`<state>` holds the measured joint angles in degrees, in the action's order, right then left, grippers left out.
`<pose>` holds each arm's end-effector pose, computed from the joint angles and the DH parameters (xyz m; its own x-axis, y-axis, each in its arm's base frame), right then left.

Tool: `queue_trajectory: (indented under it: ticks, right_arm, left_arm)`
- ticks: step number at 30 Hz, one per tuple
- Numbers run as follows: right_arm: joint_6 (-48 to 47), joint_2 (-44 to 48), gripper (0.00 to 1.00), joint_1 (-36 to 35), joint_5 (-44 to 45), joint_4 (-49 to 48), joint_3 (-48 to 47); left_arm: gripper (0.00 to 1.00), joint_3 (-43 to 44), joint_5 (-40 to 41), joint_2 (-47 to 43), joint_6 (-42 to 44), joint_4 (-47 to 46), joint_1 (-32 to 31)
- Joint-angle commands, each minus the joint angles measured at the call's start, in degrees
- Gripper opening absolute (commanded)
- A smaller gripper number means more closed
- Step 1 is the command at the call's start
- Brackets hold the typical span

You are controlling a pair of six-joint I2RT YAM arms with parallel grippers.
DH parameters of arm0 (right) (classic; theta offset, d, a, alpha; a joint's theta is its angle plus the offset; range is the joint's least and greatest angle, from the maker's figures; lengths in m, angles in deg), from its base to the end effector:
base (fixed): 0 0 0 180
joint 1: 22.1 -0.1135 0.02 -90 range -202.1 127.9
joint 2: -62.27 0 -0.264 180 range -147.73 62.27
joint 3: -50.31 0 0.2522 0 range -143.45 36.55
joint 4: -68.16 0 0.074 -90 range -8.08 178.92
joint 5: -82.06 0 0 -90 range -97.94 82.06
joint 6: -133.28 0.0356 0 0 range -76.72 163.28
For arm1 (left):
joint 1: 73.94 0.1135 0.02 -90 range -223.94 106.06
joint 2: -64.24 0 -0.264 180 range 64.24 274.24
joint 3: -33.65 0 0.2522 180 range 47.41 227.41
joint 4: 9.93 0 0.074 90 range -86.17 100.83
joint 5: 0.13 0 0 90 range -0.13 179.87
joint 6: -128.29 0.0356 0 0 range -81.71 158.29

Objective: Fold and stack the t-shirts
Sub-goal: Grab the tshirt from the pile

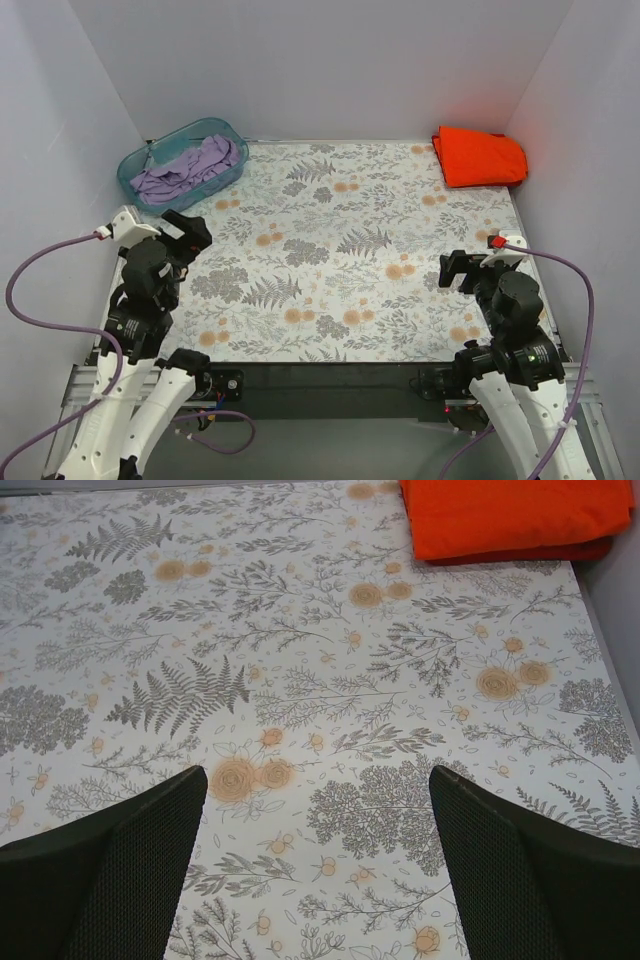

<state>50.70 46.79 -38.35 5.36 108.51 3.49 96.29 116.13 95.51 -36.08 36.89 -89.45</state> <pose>0.0870 0.0168 0.2981 -0.1561 0.0854 -0.9840 -0.0343 0.9952 0.0918 0.1119 -0.0147 0.3536 0.0956 -0.9228 -0.3732 -0.2933 0.3321 -0.8965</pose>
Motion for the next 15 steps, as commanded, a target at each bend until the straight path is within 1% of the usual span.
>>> queue_trajectory:
  ticks: [1, 6, 9, 10, 11, 13, 14, 15]
  right_arm:
    - [1.01, -0.33, 0.98, -0.27, -1.25, -4.26, 0.89]
    - [1.72, -1.47, 0.99, -0.27, -5.29, -6.55, 3.17]
    - [1.28, -3.67, 0.98, -0.36, -8.9, -6.81, 3.44]
    - [1.11, -4.63, 0.99, -0.27, -9.95, -6.9, 3.44]
    - [1.1, -5.16, 0.98, -0.27, -11.53, -6.9, 3.44]
    - [0.32, -5.61, 0.98, -0.27, -12.33, -6.9, 3.53]
    - [-0.03, -5.43, 0.99, -0.36, -12.77, -7.16, 3.61]
    - [-0.3, -5.26, 0.98, -0.36, -12.77, -7.25, 3.7]
  left_arm:
    - [0.88, -1.24, -1.12, 1.43, 0.19, -1.85, -0.14]
    - [0.88, -3.53, -4.98, 6.51, 2.3, -5.54, -0.22]
    - [0.88, -2.22, -8.49, 13.54, 4.22, -7.56, -0.22]
    - [0.88, -1.26, -9.73, 18.87, 4.58, -7.66, -0.22]
    - [0.88, -0.03, -11.48, 21.35, 4.5, -7.75, -0.22]
    - [0.88, 3.57, -12.28, 27.15, 4.32, -8.09, -0.22]
    - [0.88, 4.98, -12.29, 32.66, 4.58, -8.18, -0.05]
    - [0.88, 6.65, -12.11, 35.15, 5.45, -8.36, 0.12]
